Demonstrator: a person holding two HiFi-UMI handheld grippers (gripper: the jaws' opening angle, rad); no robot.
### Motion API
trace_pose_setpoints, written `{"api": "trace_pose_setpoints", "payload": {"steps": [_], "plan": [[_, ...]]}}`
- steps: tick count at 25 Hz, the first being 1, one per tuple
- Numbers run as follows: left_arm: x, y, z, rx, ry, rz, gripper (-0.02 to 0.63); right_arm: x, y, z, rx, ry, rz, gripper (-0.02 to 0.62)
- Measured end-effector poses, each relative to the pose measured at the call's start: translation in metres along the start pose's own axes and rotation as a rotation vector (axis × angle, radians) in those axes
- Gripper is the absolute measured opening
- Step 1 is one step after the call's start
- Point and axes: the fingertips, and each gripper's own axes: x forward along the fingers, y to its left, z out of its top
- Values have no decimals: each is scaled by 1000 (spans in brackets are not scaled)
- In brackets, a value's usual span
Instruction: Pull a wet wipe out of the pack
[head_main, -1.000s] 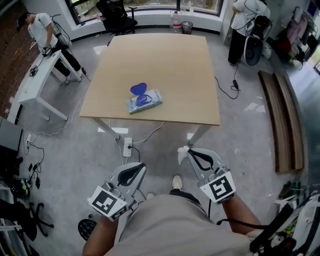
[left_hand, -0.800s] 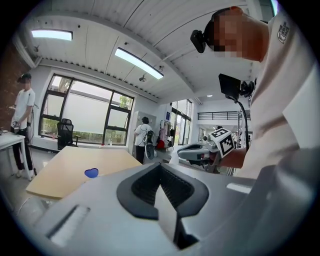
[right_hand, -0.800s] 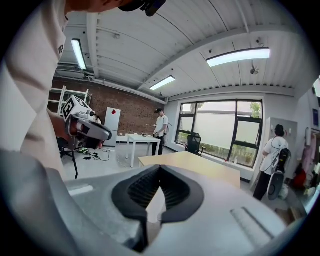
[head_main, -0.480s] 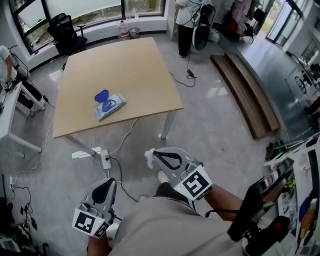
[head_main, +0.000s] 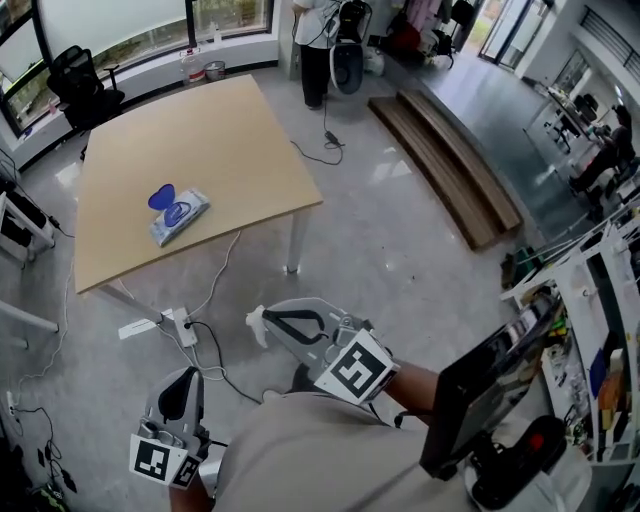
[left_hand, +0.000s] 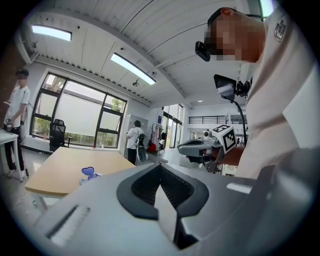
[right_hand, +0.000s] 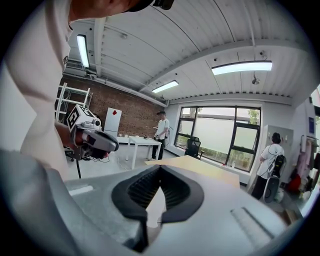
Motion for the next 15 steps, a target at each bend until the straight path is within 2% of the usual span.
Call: {"api": "trace_pose_setpoints", "payload": {"steps": [15], "plan": [[-42, 12, -5, -20, -7, 53, 2, 12, 39, 22, -47, 5, 47, 2]]}}
